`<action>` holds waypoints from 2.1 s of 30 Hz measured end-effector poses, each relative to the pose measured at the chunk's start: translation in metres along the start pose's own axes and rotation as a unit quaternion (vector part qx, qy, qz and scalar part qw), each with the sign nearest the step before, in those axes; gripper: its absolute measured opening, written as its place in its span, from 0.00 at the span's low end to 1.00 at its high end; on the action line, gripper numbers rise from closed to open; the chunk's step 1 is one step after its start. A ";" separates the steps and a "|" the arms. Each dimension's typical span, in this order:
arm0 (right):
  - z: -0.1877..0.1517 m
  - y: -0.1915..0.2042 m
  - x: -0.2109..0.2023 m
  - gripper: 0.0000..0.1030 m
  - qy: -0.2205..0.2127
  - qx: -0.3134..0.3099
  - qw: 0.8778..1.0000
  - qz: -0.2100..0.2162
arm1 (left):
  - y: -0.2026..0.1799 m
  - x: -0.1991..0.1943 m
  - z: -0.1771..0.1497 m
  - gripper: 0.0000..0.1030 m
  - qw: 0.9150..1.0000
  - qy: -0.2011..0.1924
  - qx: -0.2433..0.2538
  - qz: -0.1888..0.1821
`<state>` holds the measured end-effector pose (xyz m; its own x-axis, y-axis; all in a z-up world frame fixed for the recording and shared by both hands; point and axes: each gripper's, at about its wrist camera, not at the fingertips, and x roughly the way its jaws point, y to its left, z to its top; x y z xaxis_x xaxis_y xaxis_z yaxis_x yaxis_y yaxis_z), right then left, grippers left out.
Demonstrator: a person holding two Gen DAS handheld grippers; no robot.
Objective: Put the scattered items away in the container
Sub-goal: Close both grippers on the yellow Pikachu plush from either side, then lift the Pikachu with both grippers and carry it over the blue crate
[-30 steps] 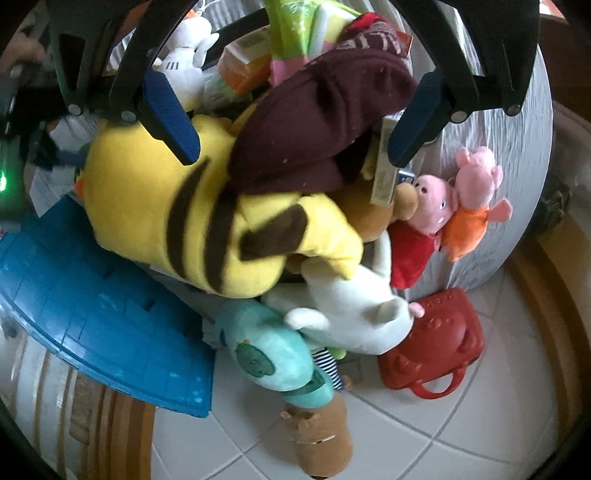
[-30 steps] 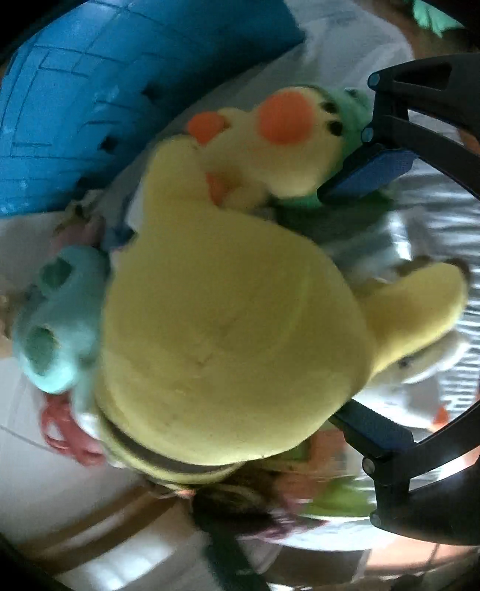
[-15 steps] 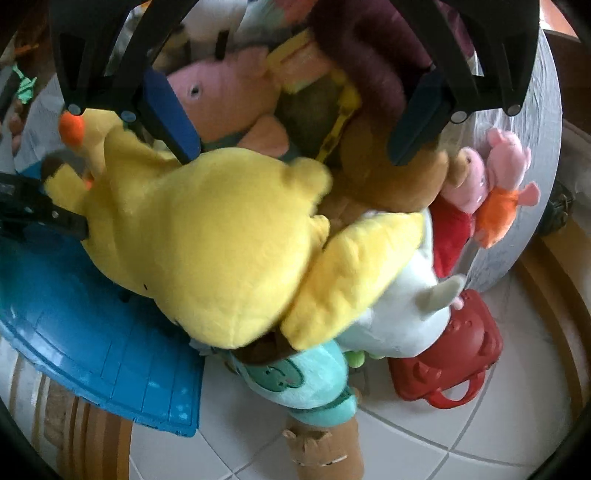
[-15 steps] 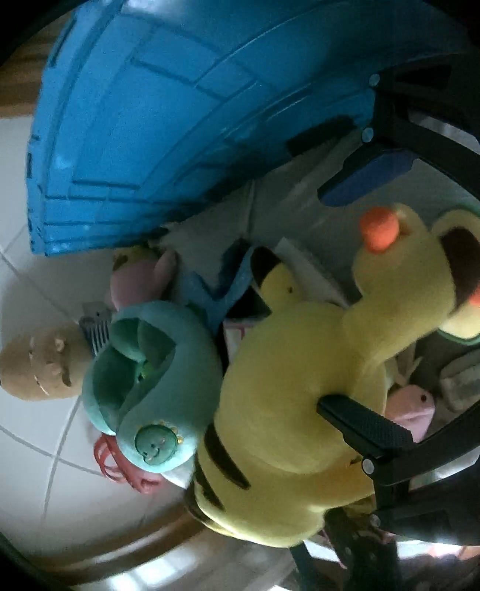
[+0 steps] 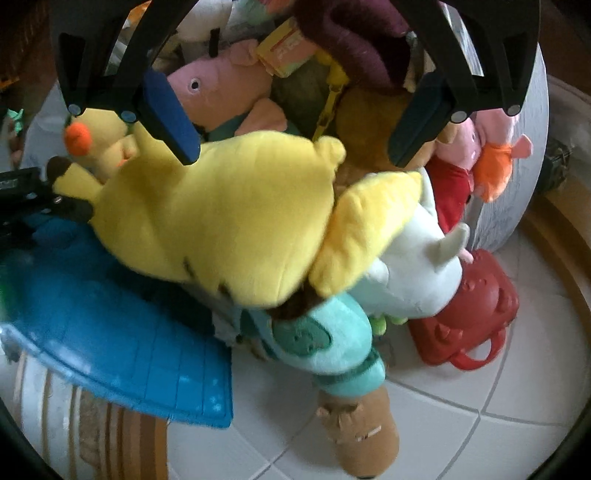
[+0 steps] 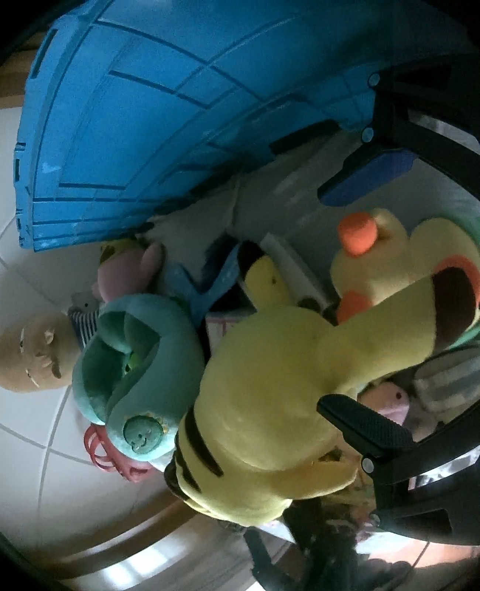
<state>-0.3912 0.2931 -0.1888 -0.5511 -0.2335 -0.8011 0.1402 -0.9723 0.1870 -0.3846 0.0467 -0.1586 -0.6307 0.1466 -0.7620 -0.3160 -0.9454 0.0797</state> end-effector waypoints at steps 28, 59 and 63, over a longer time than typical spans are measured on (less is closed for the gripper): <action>0.005 -0.002 0.047 1.00 0.006 -0.062 0.998 -0.005 | -0.005 0.075 0.032 1.00 0.990 0.043 -0.057 -0.125; 0.001 0.013 0.045 0.78 -0.124 -0.072 0.988 0.064 | -0.018 0.065 0.011 0.75 0.993 -0.082 -0.029 -0.075; -0.005 0.027 0.016 0.78 -0.149 -0.079 0.984 0.059 | -0.016 0.036 0.011 0.71 0.993 -0.096 -0.015 -0.072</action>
<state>-0.3920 0.2628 -0.1998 -0.7366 -0.3598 -0.5726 0.3302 -0.9303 0.1598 -0.4101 0.0701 -0.1807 -0.7044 0.3311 -0.6278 -0.3932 -0.9185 -0.0432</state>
